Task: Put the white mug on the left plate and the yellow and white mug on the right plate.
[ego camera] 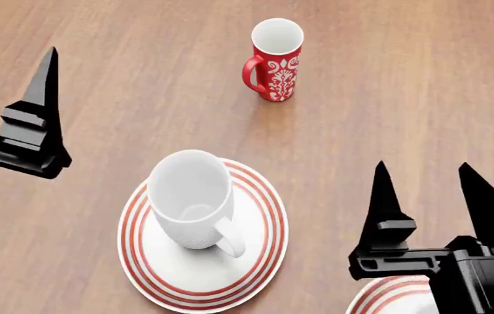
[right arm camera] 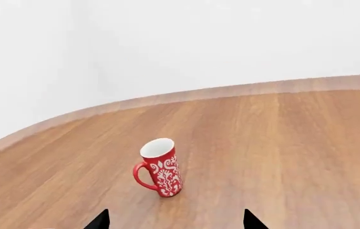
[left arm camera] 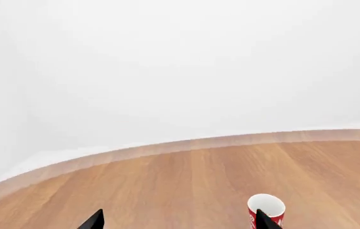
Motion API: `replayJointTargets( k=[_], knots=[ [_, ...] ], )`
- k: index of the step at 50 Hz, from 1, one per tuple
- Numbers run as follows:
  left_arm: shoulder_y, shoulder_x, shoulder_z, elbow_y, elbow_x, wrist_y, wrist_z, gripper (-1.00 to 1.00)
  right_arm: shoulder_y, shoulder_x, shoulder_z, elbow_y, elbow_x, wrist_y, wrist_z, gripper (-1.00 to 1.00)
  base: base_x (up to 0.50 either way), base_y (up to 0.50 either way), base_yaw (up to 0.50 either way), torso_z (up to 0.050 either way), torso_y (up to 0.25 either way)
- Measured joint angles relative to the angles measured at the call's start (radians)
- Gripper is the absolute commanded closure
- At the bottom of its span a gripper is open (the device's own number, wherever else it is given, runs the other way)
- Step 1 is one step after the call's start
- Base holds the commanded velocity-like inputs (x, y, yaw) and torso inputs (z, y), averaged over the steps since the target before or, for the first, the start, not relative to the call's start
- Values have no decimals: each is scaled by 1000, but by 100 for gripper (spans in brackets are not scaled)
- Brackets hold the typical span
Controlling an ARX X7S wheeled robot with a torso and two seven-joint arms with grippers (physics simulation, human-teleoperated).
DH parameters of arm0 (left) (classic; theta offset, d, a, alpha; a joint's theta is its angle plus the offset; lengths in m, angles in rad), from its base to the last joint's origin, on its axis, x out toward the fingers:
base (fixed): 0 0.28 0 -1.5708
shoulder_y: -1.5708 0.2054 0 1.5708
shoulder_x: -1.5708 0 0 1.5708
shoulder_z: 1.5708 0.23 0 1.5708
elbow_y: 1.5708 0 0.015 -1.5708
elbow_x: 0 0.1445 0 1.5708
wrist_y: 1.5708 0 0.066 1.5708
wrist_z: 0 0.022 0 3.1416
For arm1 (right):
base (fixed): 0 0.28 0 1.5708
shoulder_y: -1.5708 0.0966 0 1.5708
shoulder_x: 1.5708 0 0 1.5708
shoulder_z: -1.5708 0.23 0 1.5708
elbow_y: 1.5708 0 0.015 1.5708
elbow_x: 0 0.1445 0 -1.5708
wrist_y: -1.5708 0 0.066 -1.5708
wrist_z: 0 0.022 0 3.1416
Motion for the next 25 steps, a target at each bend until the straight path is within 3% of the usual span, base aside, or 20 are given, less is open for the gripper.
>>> replayJointTargets(
  k=[13, 25],
  knots=[
    [-142, -62, -93, 134, -144, -154, -60, -100, -113, 65, 226, -327, 283, 94, 45, -100, 0, 0, 0, 0, 0],
    [-198, -93, -174, 232, -266, -218, -110, -100, -289, 78, 418, -467, 436, 4, -9, -100, 0, 0, 0, 0, 0]
  ],
)
